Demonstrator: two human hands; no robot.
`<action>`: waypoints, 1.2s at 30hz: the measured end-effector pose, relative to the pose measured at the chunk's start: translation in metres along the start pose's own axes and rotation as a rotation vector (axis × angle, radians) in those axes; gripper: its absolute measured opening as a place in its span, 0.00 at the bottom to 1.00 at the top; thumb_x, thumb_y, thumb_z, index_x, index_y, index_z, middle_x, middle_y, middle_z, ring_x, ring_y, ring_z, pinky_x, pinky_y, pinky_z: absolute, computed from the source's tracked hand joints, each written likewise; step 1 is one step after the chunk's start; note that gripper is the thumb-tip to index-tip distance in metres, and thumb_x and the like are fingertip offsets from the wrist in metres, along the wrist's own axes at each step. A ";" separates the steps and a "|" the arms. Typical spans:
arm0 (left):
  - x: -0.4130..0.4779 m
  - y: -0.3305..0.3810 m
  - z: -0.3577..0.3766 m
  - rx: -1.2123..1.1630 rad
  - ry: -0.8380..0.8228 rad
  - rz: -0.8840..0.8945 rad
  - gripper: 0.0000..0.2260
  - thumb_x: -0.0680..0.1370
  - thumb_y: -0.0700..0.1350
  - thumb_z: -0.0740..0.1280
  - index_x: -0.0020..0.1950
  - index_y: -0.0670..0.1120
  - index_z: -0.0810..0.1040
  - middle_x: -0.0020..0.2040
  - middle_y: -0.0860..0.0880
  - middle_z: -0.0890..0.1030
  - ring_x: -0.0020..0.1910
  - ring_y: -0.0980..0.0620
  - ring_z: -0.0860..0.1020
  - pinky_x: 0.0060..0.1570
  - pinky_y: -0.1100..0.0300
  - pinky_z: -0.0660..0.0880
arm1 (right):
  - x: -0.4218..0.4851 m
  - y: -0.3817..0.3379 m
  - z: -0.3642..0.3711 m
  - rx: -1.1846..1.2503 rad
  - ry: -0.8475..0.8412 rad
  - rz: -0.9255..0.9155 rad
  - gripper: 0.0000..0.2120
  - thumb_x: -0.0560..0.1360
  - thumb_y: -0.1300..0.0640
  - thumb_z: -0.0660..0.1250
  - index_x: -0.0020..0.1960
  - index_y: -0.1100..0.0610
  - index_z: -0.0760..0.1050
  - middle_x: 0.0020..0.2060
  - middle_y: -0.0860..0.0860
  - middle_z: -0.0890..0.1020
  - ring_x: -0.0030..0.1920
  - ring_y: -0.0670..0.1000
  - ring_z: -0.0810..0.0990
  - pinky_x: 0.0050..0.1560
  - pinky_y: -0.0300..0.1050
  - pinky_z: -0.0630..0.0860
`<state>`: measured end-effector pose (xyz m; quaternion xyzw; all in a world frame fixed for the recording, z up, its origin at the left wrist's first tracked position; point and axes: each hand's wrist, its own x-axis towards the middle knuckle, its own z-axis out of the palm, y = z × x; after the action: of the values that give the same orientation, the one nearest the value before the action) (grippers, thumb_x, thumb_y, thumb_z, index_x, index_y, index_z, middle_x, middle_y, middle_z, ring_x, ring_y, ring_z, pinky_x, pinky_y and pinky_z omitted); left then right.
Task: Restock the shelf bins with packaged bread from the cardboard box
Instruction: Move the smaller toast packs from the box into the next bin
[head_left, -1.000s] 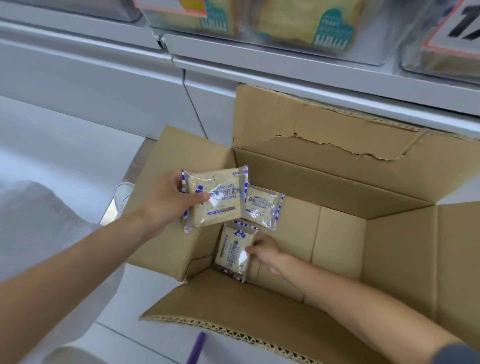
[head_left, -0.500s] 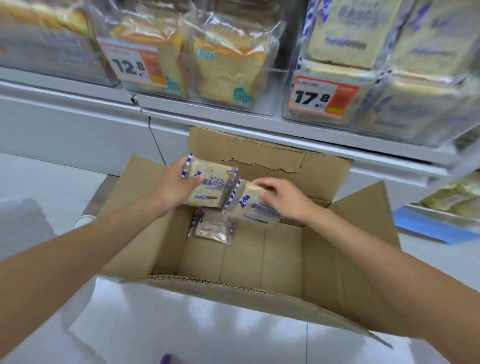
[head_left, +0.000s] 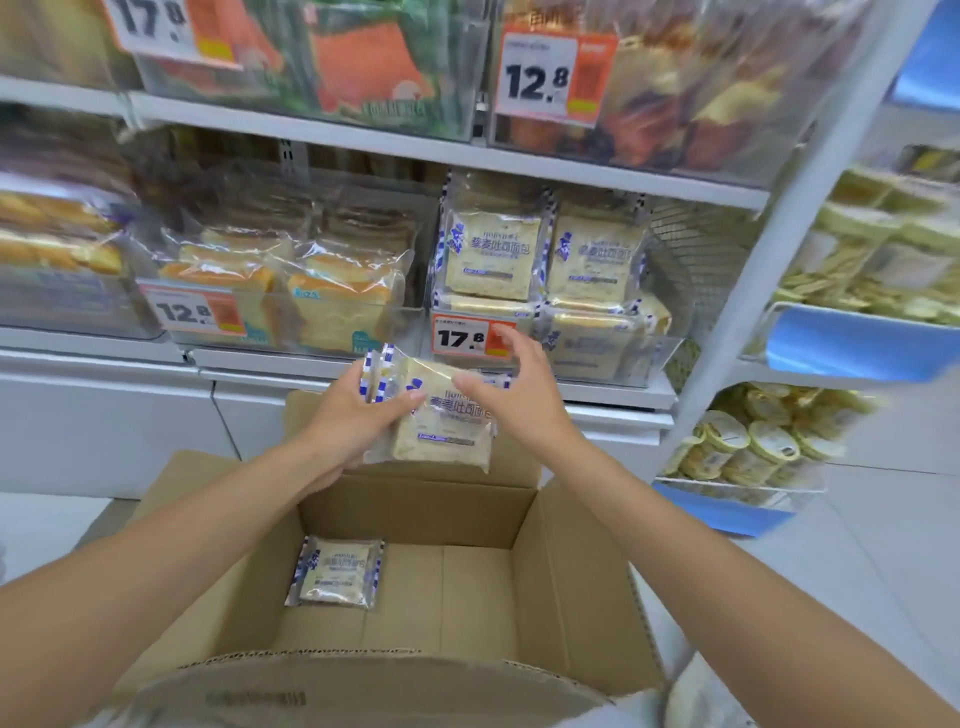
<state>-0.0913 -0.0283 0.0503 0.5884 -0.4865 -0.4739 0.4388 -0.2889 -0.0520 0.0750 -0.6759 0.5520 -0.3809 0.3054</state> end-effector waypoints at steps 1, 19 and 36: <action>0.001 0.011 0.008 -0.042 -0.020 0.003 0.25 0.70 0.54 0.77 0.63 0.51 0.74 0.51 0.53 0.84 0.47 0.59 0.82 0.48 0.61 0.78 | 0.000 0.000 -0.012 0.117 -0.015 0.080 0.44 0.68 0.45 0.77 0.77 0.48 0.57 0.73 0.46 0.63 0.72 0.47 0.64 0.70 0.45 0.64; 0.126 0.109 0.138 0.897 0.165 0.878 0.34 0.76 0.56 0.69 0.78 0.54 0.59 0.74 0.53 0.67 0.73 0.49 0.63 0.71 0.48 0.60 | 0.110 0.047 -0.148 0.221 0.472 -0.166 0.43 0.64 0.48 0.80 0.72 0.45 0.59 0.68 0.46 0.70 0.66 0.47 0.72 0.68 0.54 0.70; 0.131 0.091 0.157 0.849 0.227 1.076 0.24 0.75 0.52 0.70 0.70 0.48 0.73 0.72 0.41 0.69 0.69 0.41 0.69 0.65 0.45 0.71 | 0.090 0.080 -0.151 -0.269 0.484 -0.216 0.39 0.66 0.42 0.77 0.69 0.53 0.64 0.62 0.46 0.70 0.59 0.39 0.70 0.61 0.36 0.71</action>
<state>-0.2503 -0.1789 0.0958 0.4323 -0.8048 0.1053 0.3928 -0.4492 -0.1548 0.1035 -0.6547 0.5792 -0.4848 0.0300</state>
